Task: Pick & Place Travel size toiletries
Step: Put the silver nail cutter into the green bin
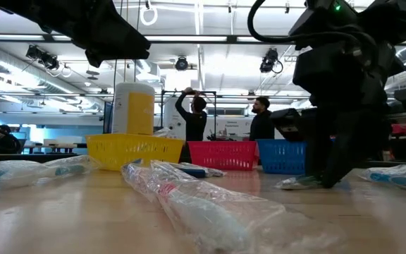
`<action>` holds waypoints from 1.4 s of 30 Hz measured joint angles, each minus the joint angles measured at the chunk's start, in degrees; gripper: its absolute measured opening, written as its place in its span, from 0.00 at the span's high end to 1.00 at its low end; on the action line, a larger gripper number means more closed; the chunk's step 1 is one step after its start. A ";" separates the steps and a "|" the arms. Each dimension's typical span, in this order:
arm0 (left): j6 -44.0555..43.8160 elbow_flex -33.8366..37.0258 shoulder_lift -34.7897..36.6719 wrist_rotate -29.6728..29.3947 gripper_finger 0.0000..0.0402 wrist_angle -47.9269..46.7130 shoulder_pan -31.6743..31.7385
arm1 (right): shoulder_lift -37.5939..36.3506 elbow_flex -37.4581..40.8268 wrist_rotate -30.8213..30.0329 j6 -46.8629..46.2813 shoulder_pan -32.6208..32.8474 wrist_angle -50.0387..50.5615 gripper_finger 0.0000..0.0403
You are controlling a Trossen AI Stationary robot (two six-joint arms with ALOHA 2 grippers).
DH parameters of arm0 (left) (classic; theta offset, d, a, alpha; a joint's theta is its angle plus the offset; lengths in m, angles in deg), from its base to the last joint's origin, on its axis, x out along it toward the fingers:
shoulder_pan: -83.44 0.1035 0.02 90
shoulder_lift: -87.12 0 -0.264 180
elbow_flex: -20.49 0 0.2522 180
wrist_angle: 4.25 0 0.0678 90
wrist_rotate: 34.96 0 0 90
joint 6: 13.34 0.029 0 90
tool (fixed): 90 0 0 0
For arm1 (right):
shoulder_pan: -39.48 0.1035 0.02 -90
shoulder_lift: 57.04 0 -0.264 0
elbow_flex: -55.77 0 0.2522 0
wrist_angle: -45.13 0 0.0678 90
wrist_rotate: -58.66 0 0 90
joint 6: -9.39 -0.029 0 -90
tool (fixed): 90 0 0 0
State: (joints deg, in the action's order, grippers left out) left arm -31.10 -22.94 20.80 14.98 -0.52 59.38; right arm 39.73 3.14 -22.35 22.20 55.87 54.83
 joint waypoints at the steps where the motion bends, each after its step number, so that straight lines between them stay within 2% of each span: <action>1: -0.02 0.00 0.02 0.64 0.61 -0.02 0.00 | -0.64 -0.02 0.04 -0.79 0.02 0.82 0.81; 6: -0.02 0.00 0.02 1.91 0.61 -0.01 0.00 | -6.10 -2.53 0.09 -7.53 0.30 5.13 0.83; 13: -0.02 -0.02 0.00 1.97 0.61 -0.04 0.00 | -16.95 -7.99 0.23 -20.16 3.26 22.16 0.84; 16: -0.02 -0.02 0.02 1.97 0.61 -0.07 0.00 | -21.28 -9.63 0.61 -30.59 5.41 31.02 0.84; 19: 0.08 -0.02 0.01 1.97 0.61 -0.05 0.00 | -24.65 -10.34 4.18 -44.36 8.17 37.92 0.84; 23: 0.65 -0.02 0.01 1.95 0.61 -0.07 0.00 | -26.37 -10.19 9.76 -61.39 13.21 45.45 0.84; 27: 1.05 -0.02 0.01 1.97 0.61 -0.06 0.00 | -26.48 -10.19 12.66 -72.52 18.84 49.70 0.84; 30: 1.05 -0.02 0.02 1.98 0.61 -0.04 0.00 | -26.49 -10.19 11.45 -76.79 22.36 50.38 0.84; 38: 1.04 -0.02 0.02 2.16 0.61 -0.01 0.00 | -26.49 -7.16 -0.12 -83.93 27.89 49.94 0.83; 42: 0.57 -0.02 0.02 2.17 0.61 0.00 0.00 | -26.48 -2.26 -0.05 -88.39 28.40 49.61 0.83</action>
State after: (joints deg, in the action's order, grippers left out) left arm -30.53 -22.96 20.82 17.15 -0.52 59.38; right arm 13.26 0.88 -22.40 -66.19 84.27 104.45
